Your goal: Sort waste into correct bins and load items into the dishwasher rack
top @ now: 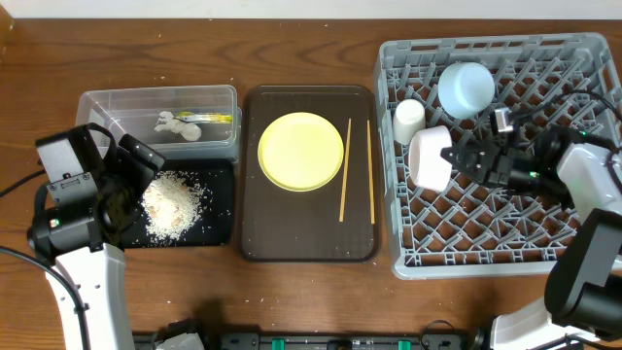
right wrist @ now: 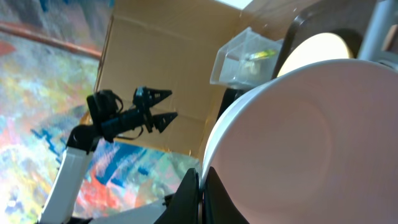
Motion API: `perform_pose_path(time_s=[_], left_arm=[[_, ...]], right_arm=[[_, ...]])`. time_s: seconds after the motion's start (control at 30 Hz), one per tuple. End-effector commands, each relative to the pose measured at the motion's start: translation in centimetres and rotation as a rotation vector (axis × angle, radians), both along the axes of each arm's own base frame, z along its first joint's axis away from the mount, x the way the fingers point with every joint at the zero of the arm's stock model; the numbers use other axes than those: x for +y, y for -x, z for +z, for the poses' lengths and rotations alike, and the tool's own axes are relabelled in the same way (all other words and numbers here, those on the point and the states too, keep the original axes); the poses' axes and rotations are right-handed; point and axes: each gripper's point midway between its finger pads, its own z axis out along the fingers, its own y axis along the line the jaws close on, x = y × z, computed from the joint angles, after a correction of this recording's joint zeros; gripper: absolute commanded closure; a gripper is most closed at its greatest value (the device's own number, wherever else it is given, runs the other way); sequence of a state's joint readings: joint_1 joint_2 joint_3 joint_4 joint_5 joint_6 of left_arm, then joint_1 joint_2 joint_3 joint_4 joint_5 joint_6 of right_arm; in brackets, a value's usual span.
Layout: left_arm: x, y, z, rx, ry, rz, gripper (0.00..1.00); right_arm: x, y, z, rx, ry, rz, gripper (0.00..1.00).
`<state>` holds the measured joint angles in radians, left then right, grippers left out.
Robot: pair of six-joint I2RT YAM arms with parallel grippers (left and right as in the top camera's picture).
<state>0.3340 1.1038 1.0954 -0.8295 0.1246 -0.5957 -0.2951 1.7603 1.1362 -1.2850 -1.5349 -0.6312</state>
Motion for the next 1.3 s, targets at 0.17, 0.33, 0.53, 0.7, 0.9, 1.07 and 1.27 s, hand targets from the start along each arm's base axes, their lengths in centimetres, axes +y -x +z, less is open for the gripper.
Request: perform_pose_path(time_s=[0.17, 0.33, 0.53, 0.7, 0.9, 1.07, 1.27], left_arm=[[0.3, -0.1, 0.5, -0.011, -0.008, 0.009, 0.06], [0.3, -0.1, 0.5, -0.011, -0.008, 0.009, 0.06], [0.3, -0.1, 0.5, -0.011, -0.008, 0.009, 0.06], [0.3, -0.1, 0.5, -0.011, -0.008, 0.009, 0.06], [0.3, -0.1, 0.5, -0.011, -0.008, 0.009, 0.06], [0.3, -0.1, 0.5, -0.011, -0.008, 0.009, 0.06], [0.3, -0.1, 0.5, -0.011, -0.008, 0.009, 0.06]], right_arm=[[2.5, 0.3, 0.9, -0.050, -0.011, 0.075, 0.99], [3.7, 1.0, 0.5, -0.061, -0.009, 0.113, 0.99], [3.4, 1.4, -0.4, -0.054, -0.003, 0.103, 0.99], [2.9, 1.7, -1.4, -0.041, 0.003, 0.087, 0.99], [1.3, 1.6, -2.4, -0.029, 0.033, 0.042, 0.99], [-0.2, 1.7, -3.9, 0.001, 0.116, 0.029, 0.98], [-2.1, 1.3, -4.5, 0.036, 0.141, -0.025, 0.80]])
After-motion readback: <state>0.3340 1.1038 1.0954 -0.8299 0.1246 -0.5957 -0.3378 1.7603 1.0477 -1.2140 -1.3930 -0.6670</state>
